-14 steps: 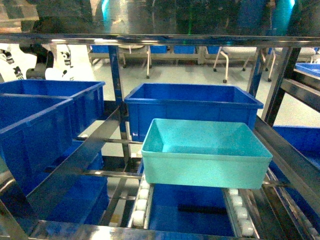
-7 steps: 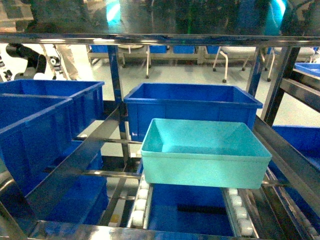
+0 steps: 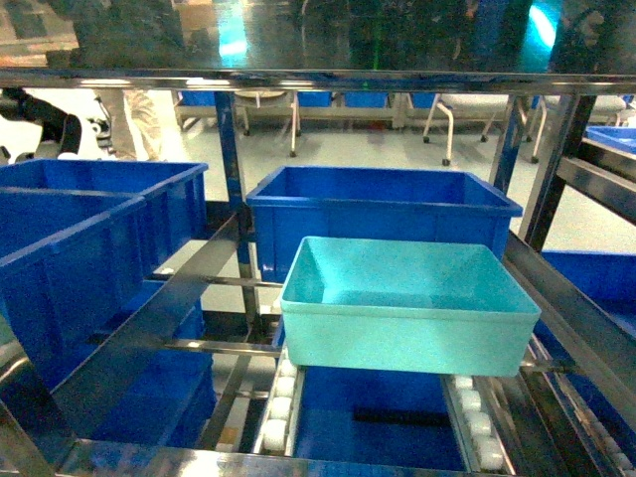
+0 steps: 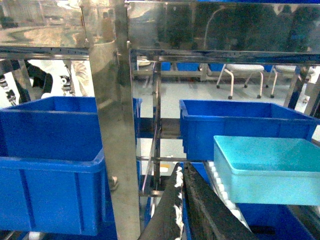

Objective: Organize blue bins on left shelf correctly

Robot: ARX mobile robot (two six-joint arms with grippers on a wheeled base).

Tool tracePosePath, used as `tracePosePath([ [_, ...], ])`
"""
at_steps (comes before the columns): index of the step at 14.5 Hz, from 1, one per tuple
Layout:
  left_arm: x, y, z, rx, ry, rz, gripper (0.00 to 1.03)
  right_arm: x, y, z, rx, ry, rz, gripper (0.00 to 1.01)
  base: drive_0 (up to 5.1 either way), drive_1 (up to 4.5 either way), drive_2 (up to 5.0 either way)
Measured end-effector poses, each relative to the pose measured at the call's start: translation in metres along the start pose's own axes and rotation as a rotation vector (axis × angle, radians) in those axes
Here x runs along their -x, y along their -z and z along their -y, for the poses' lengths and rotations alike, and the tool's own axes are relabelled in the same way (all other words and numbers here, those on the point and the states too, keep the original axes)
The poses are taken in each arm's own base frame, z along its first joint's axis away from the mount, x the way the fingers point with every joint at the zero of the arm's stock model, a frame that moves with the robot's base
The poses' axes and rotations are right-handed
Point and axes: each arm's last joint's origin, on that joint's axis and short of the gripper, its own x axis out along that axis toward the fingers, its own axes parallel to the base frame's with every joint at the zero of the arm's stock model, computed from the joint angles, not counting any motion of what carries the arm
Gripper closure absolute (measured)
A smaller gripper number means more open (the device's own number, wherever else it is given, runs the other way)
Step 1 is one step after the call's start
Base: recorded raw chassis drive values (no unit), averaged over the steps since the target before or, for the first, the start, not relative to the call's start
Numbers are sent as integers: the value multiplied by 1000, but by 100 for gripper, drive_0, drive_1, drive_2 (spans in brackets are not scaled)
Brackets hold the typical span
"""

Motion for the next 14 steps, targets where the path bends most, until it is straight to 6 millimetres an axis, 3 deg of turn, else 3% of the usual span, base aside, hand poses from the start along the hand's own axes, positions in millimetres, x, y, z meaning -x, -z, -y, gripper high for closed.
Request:
tracePosePath([
  [5, 0, 0, 0, 0, 1, 5, 101, 12, 7, 0, 0, 0, -55, 99, 0, 0, 0],
  [6, 0, 0, 0, 0, 1, 4, 101, 15, 1, 0, 0, 1, 11, 99, 0, 0, 0],
  [12, 0, 0, 0, 0, 2, 5, 101, 15, 3, 0, 0, 1, -11, 99, 0, 0, 0],
  [14, 0, 0, 0, 0, 2, 5, 77, 15, 3, 0, 0, 1, -11, 75, 0, 0, 0],
])
